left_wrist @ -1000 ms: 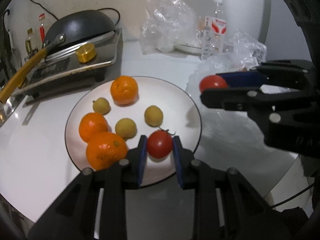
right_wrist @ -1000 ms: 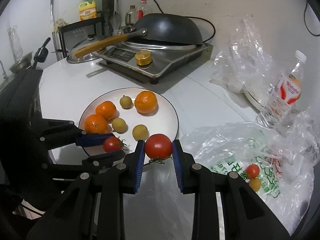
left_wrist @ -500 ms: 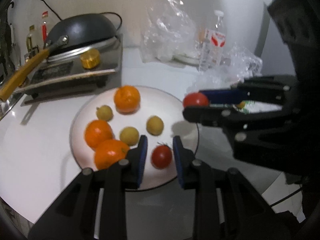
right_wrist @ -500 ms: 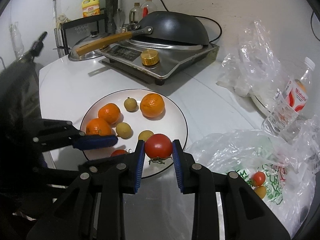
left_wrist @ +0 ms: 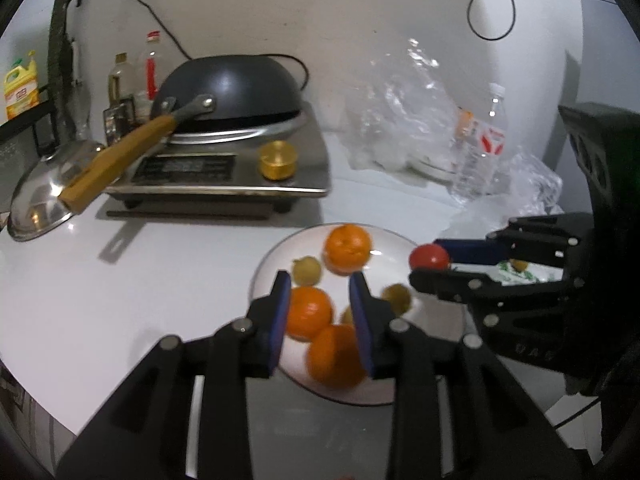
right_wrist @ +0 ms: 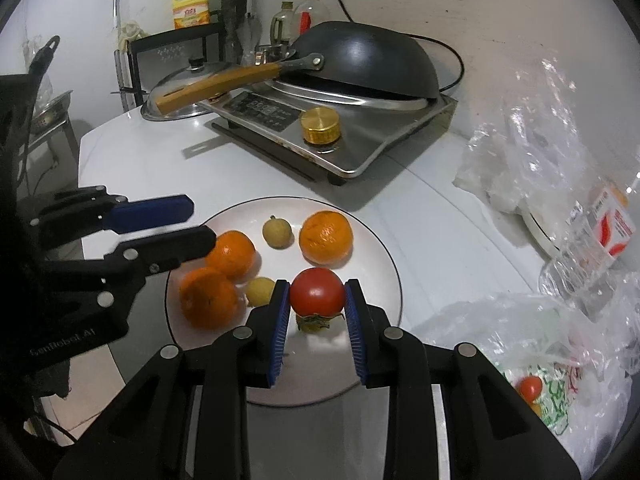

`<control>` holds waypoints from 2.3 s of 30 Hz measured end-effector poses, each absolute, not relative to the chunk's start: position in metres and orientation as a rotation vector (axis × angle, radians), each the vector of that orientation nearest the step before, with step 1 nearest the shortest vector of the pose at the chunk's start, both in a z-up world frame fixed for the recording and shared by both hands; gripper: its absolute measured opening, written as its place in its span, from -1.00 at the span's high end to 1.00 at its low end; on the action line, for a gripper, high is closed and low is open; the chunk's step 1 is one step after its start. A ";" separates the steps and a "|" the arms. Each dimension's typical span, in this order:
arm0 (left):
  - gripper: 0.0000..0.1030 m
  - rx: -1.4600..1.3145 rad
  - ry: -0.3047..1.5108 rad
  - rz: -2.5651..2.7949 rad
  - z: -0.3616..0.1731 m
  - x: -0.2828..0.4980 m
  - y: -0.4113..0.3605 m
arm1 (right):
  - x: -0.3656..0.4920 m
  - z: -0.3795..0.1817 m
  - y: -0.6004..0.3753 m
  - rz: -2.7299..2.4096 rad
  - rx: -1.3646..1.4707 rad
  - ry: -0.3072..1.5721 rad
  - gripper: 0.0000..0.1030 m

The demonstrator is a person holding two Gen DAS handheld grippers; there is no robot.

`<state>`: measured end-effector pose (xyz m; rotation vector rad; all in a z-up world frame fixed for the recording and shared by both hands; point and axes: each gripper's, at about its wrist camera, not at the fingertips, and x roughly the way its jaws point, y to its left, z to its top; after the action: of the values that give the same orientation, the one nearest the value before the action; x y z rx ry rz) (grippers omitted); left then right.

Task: Organize fruits
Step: 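Lower both red cherry tomatoes onto the white plate and open both tools, then move both open tools back over the plastic bag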

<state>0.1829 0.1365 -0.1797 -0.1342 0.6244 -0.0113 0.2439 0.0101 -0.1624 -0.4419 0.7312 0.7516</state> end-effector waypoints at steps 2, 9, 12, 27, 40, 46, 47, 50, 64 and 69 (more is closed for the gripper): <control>0.34 -0.141 0.627 0.002 -0.182 0.183 0.145 | 0.247 -0.164 0.015 0.755 -0.447 0.732 0.43; -0.13 -0.167 0.612 0.032 -0.186 0.179 0.161 | 0.256 -0.172 0.030 0.762 -0.467 0.747 0.43; -0.13 -0.184 0.610 0.039 -0.189 0.178 0.169 | 0.259 -0.177 0.036 0.766 -0.475 0.757 0.43; -0.13 -0.245 0.634 0.055 -0.210 0.184 0.193 | 0.274 -0.201 0.051 0.755 -0.500 0.806 0.43; -0.14 -0.246 0.630 0.054 -0.220 0.177 0.195 | 0.271 -0.207 0.053 0.755 -0.508 0.817 0.43; -0.14 -0.239 0.629 0.079 -0.221 0.171 0.195 | 0.270 -0.207 0.050 0.736 -0.477 0.813 0.42; -0.14 -0.239 0.632 0.084 -0.222 0.171 0.195 | 0.270 -0.207 0.048 0.732 -0.468 0.811 0.41; -0.14 -0.240 0.633 0.094 -0.222 0.168 0.195 | 0.270 -0.207 0.043 0.716 -0.449 0.809 0.28; -0.14 -0.214 0.593 0.087 -0.199 0.146 0.173 | 0.248 -0.178 0.016 0.692 -0.394 0.734 -0.21; -0.14 -0.199 0.573 0.078 -0.188 0.138 0.161 | 0.236 -0.164 0.002 0.682 -0.385 0.706 -0.21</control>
<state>0.1380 0.1613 -0.1881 -0.1995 0.5726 0.0777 0.2364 0.0020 -0.1640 -0.3851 0.7063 0.6815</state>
